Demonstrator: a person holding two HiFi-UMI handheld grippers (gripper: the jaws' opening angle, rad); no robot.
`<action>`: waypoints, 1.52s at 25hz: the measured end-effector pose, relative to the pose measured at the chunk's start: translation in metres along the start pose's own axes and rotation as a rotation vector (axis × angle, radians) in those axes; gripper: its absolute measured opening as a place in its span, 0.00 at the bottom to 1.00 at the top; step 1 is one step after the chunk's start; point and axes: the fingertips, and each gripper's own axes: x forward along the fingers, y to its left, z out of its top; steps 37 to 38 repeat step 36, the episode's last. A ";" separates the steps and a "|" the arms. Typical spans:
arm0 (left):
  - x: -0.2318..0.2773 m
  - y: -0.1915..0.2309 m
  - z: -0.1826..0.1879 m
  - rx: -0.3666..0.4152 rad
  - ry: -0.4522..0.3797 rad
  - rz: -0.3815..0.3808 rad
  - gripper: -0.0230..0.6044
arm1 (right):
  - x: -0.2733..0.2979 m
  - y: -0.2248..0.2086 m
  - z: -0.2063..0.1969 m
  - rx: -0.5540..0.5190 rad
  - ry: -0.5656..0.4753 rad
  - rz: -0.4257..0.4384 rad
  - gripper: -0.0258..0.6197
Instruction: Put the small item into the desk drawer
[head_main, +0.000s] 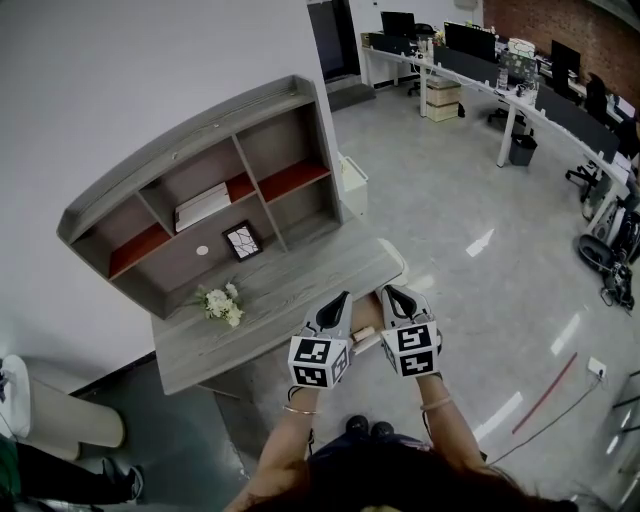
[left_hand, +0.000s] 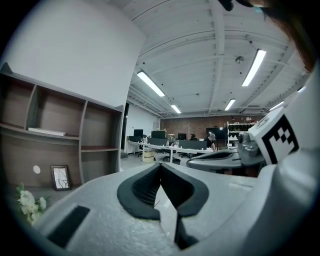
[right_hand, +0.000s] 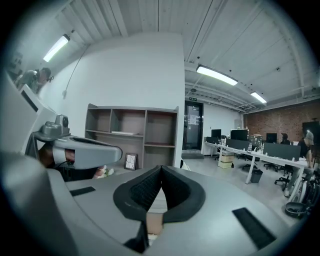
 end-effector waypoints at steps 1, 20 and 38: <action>0.000 0.000 0.002 0.002 -0.002 -0.002 0.06 | 0.000 0.000 0.003 -0.001 -0.005 -0.001 0.04; -0.006 0.005 0.011 -0.006 -0.010 -0.012 0.06 | 0.000 0.005 0.013 -0.009 -0.017 -0.018 0.04; -0.007 0.008 0.010 -0.018 -0.018 -0.005 0.06 | 0.004 0.004 0.011 0.029 -0.016 0.008 0.04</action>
